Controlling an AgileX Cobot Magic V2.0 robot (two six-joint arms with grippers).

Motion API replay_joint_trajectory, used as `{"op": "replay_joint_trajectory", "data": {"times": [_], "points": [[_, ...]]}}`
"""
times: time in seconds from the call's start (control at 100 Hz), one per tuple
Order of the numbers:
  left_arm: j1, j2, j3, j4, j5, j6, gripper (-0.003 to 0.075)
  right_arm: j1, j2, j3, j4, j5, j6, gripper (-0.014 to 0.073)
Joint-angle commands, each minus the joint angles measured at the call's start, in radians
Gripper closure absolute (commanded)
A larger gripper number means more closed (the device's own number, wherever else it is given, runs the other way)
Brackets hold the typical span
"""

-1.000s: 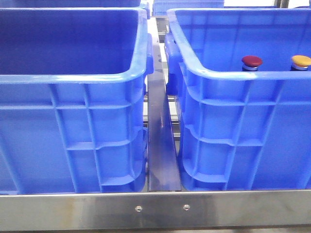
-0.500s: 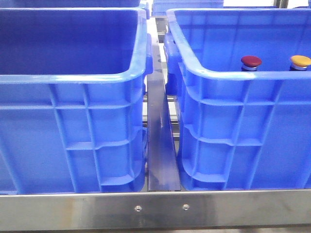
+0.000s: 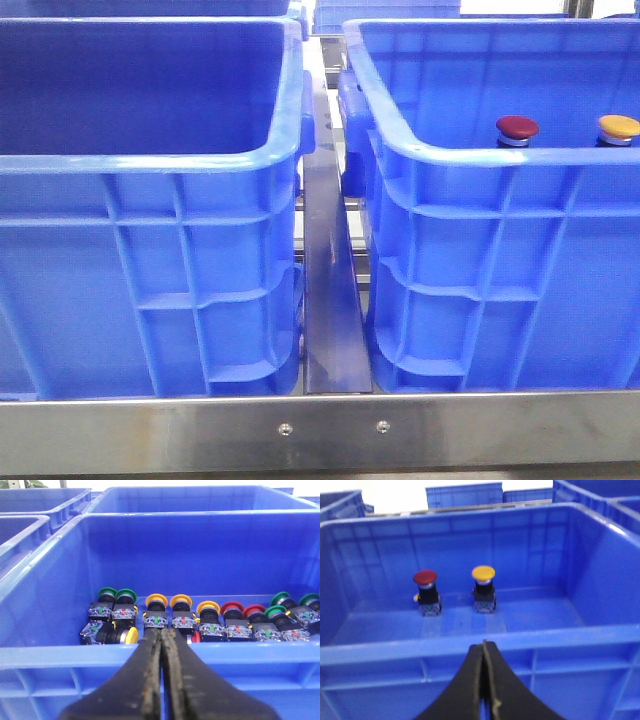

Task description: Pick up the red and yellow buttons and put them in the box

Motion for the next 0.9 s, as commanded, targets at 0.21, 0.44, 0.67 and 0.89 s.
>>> {"op": "replay_joint_trajectory", "data": {"times": [0.21, 0.44, 0.67, 0.89], "points": [[0.002, -0.030, 0.019, 0.000, -0.088, -0.012, 0.0741, -0.009, -0.024, 0.005, -0.017, -0.096, 0.007, 0.0687], [0.002, -0.030, 0.019, 0.000, -0.088, -0.012, 0.0741, -0.009, -0.024, 0.005, -0.017, -0.089, 0.007, 0.0687], [0.002, -0.030, 0.019, 0.000, -0.088, -0.012, 0.0741, -0.009, -0.024, 0.005, -0.017, -0.089, 0.007, 0.0687], [0.002, -0.030, 0.019, 0.000, -0.088, -0.012, 0.0741, -0.009, -0.024, 0.005, -0.017, -0.089, 0.007, 0.0687]]}}
